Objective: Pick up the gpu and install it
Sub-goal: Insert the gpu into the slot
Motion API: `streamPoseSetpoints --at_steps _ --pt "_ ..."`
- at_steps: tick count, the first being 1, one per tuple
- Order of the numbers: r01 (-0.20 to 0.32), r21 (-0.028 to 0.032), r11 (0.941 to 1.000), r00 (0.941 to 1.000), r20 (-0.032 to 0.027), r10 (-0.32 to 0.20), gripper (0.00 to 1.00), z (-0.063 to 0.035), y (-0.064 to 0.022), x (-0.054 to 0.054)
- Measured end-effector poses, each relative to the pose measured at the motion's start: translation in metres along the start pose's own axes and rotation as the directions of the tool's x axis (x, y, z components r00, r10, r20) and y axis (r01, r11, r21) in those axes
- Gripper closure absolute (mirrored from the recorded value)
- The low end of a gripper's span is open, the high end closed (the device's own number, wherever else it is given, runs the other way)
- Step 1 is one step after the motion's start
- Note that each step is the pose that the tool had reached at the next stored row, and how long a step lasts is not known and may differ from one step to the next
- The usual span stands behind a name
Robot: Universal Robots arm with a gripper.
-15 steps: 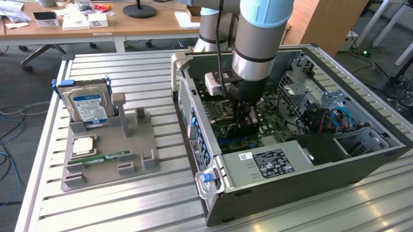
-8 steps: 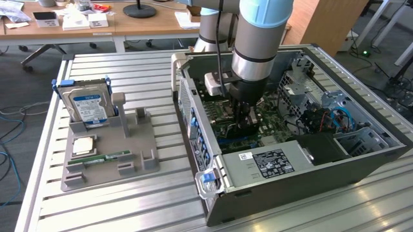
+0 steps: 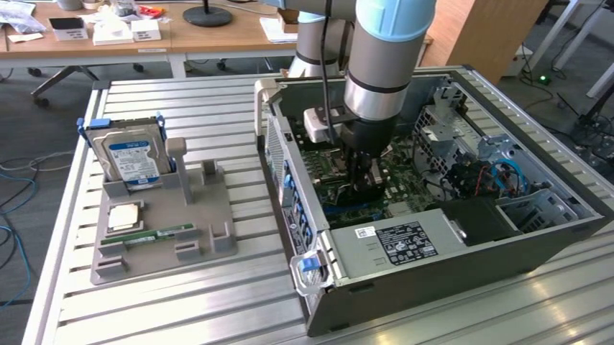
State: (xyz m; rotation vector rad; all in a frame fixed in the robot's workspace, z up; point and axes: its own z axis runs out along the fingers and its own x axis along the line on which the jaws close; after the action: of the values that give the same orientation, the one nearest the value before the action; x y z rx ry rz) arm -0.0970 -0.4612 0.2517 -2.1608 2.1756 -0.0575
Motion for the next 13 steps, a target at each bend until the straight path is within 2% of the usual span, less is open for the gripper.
streamPoseSetpoints --at_steps 13 --pt "0.0 0.0004 1.0 1.0 -0.0001 0.0 0.75 0.0005 0.0011 0.0"
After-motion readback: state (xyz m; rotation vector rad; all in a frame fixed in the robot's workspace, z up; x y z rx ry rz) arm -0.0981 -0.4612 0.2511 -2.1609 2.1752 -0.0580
